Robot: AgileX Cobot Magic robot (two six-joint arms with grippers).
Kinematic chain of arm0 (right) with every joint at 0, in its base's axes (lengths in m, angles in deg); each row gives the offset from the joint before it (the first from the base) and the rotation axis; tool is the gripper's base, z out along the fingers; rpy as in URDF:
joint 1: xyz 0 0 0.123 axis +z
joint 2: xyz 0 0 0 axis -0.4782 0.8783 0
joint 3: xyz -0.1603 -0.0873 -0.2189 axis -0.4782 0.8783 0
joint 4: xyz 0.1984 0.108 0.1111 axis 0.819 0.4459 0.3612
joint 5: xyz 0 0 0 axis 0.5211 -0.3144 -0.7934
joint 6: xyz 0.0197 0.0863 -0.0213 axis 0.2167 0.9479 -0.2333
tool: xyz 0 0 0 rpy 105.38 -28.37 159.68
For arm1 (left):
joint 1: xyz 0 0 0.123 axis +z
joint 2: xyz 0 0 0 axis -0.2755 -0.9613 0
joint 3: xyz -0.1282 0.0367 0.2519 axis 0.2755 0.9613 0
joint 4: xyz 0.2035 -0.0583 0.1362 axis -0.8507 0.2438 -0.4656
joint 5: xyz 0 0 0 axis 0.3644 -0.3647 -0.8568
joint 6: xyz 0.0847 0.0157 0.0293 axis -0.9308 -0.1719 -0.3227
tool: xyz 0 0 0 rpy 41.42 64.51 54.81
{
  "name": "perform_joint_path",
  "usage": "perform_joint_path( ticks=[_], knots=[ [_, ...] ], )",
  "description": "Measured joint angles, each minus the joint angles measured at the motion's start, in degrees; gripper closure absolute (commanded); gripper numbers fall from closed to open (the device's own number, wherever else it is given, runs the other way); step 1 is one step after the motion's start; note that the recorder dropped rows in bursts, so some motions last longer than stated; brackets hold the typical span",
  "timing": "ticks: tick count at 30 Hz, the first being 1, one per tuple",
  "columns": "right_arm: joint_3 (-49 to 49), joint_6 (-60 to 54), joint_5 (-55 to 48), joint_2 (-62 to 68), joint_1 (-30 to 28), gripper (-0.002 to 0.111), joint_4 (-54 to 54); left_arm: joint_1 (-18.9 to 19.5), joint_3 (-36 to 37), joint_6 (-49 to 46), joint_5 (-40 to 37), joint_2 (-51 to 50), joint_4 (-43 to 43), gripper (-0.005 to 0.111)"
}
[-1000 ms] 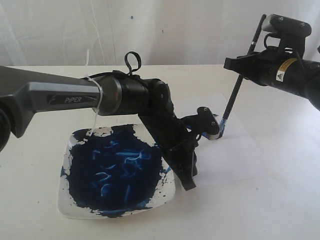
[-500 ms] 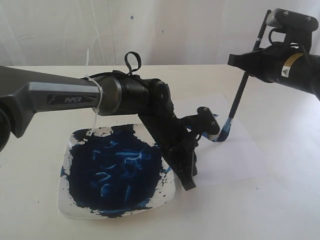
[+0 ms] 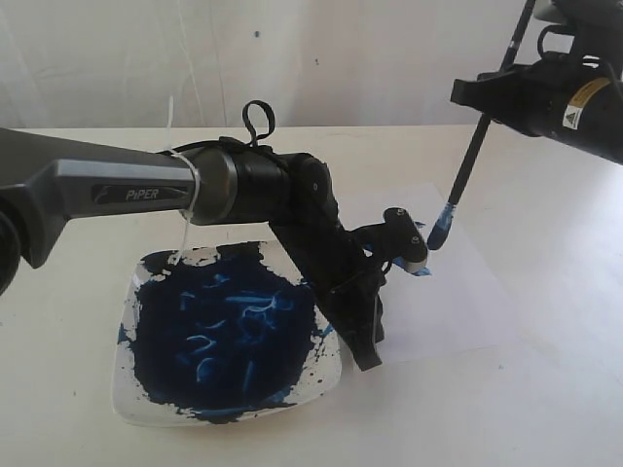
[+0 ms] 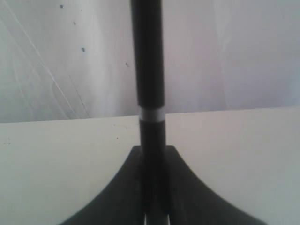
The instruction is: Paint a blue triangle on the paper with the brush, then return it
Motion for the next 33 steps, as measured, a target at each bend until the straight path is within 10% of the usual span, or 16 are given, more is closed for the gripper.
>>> perform_joint_path(
  ticks=[33],
  knots=[
    [-1.9,-17.1,17.0,10.4,0.0,0.108,10.1,0.0,0.0,0.0,0.0,0.0,0.1,0.107]
  ],
)
